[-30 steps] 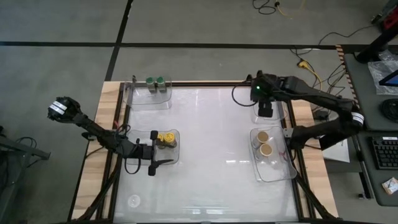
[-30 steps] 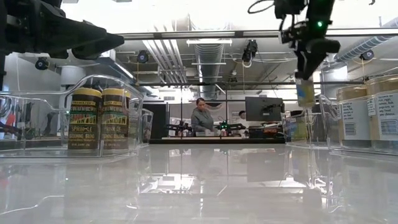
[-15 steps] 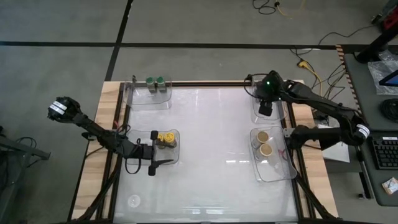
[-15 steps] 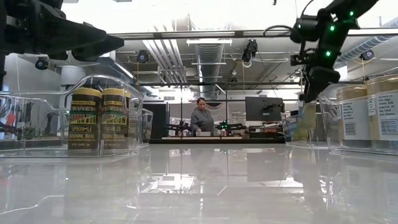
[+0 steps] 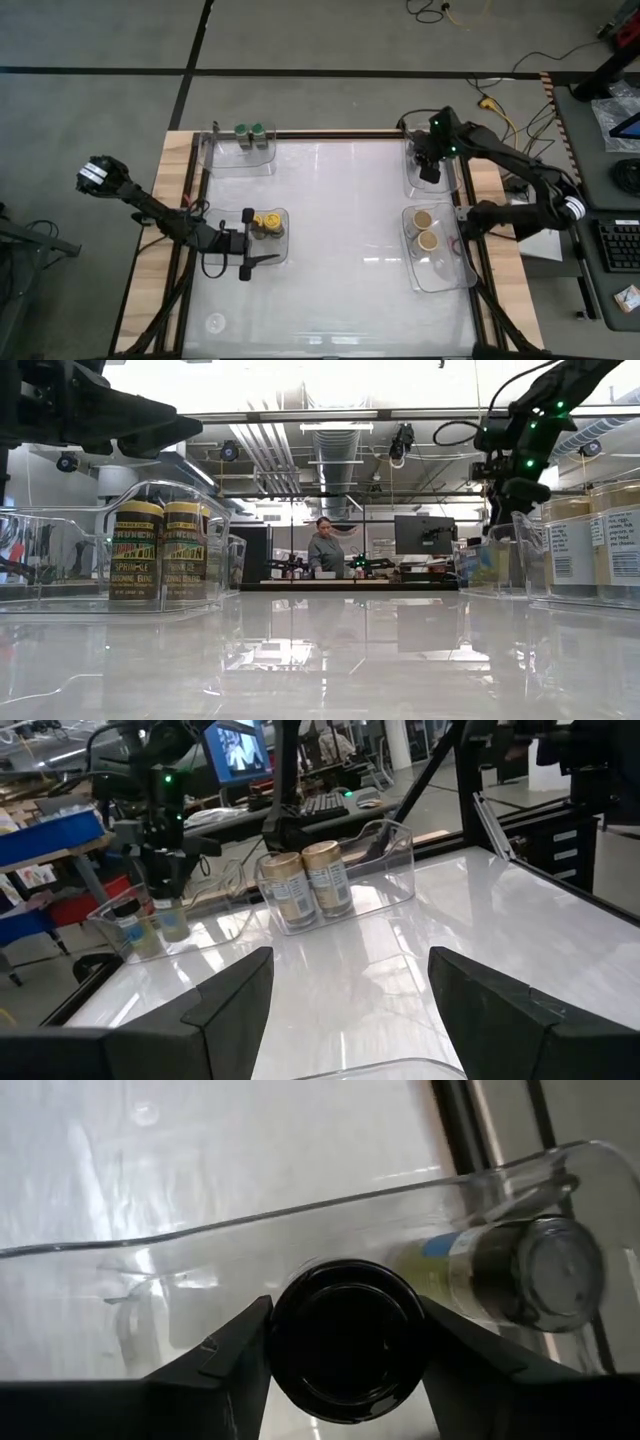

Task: Sort spices by type
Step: Put the black spice bottle into the top right transparent bin, then return to Home Position

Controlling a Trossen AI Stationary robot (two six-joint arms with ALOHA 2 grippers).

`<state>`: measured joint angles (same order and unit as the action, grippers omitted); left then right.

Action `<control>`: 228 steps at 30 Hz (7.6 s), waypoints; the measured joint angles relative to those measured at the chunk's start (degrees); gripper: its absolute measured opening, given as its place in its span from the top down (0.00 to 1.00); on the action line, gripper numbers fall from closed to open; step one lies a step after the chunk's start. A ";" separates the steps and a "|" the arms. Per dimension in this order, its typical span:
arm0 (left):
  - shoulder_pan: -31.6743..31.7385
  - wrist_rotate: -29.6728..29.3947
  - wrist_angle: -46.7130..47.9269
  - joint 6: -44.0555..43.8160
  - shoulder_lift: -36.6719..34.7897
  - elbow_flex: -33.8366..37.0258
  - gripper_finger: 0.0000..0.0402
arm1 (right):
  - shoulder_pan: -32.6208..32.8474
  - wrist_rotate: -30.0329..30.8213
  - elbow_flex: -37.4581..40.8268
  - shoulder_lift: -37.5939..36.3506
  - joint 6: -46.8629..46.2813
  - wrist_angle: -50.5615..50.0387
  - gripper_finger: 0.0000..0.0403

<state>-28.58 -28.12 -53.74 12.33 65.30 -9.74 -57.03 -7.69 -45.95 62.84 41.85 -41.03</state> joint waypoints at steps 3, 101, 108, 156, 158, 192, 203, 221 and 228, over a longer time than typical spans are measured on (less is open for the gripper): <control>0.12 0.00 0.00 0.01 0.00 0.00 0.38 | -0.78 -0.47 0.00 1.57 1.44 -0.03 0.49; 3.93 1.73 -0.46 1.95 0.00 0.00 0.38 | -3.22 -12.26 5.09 -7.11 -57.36 -3.10 0.54; 3.93 1.73 -0.46 1.95 0.00 0.00 0.38 | -0.66 -13.32 5.97 -7.11 -72.17 0.00 0.58; 3.51 5.03 5.81 -0.99 -0.02 0.02 0.38 | 5.78 11.74 6.03 -0.50 -85.60 7.94 0.55; 3.29 6.87 4.46 -1.14 -0.02 0.02 0.38 | 5.78 11.72 6.03 -2.15 -84.74 7.58 0.55; 3.13 -5.50 6.95 -8.51 -23.96 0.00 0.38 | 57.81 11.80 23.71 -24.55 -44.20 51.51 0.94; 10.29 17.81 16.41 -16.77 -33.02 0.02 0.38 | 56.49 10.68 32.48 -46.50 -42.74 41.46 0.97; 24.72 26.66 34.31 -12.99 -46.18 0.32 0.38 | 48.86 1.85 35.34 -62.04 -40.64 35.21 0.97; 24.72 31.34 33.29 -13.37 -55.42 7.83 0.38 | 48.88 -5.72 45.22 -62.02 -42.47 48.67 0.97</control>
<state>-3.86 3.22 -20.44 -1.04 9.87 -1.91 -8.14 -13.41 -0.73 0.82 -0.62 7.64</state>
